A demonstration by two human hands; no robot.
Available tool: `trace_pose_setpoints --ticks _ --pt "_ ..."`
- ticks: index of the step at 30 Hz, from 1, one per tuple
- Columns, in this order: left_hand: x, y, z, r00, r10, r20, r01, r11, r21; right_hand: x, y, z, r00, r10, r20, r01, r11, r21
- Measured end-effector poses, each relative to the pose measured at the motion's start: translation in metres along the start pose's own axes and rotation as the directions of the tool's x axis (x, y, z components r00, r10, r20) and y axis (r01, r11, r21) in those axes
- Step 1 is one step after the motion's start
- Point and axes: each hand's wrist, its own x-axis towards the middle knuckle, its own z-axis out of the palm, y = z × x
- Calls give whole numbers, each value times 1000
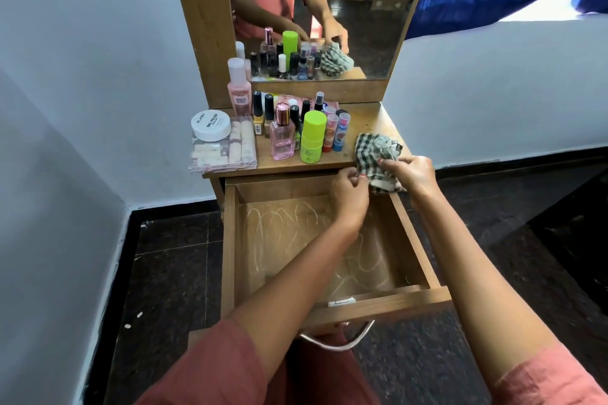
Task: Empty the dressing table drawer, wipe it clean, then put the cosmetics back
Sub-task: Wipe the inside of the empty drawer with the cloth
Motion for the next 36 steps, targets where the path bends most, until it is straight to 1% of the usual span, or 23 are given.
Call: trace_pose_setpoints --ticks 4,6,8,10,12,16,17,18,20,22,25,27,29,31,32,34,36 --pt "-10 -13 -9 995 -95 -12 94 993 -65 -33 13 -8 995 1 104 -13 993 113" --pt "-16 -17 -17 989 -144 31 147 975 -166 -48 20 -9 983 -2 182 -30 985 171" --pt "-22 -21 -26 984 -154 94 173 956 -237 -62 27 -8 968 13 252 -65 978 200" --pt "-29 -27 -36 986 -115 116 138 967 -213 -75 34 -2 953 44 300 -95 983 158" --pt "-32 -35 -48 992 -62 112 78 987 -144 -85 42 6 933 91 347 -143 981 128" --pt "-40 -49 -72 993 26 119 -18 997 -73 -97 49 23 838 197 509 -352 908 227" --pt "-41 -51 -77 990 48 136 -41 998 -54 -97 51 27 828 202 523 -370 898 239" --pt "-41 -53 -82 986 68 155 -64 998 -29 -97 54 31 833 198 516 -366 897 247" --pt "-40 -58 -95 978 93 188 -103 994 43 -98 57 42 874 180 451 -306 925 226" --pt "-37 -62 -106 973 93 210 -127 980 155 -97 58 52 915 123 385 -190 971 142" --pt "-33 -65 -118 979 74 189 -132 939 318 -94 62 72 924 6 383 -18 999 29" --pt "-30 -66 -123 986 49 157 -105 923 371 -91 64 84 910 -83 407 136 985 -105" --pt "-27 -67 -130 988 18 151 -86 885 457 -86 65 92 863 -150 482 308 913 -267" --pt "-25 -67 -138 989 12 144 -92 824 560 -80 70 97 808 -150 569 464 757 -460" --pt "-25 -67 -142 992 31 122 -98 796 597 -79 72 97 794 -135 593 514 671 -535" --pt "-26 -66 -149 989 133 59 -141 769 623 -81 73 99 784 -156 601 580 532 -617" --pt "-23 -63 -156 958 286 -9 -216 745 631 -88 68 104 765 -227 603 636 420 -648"
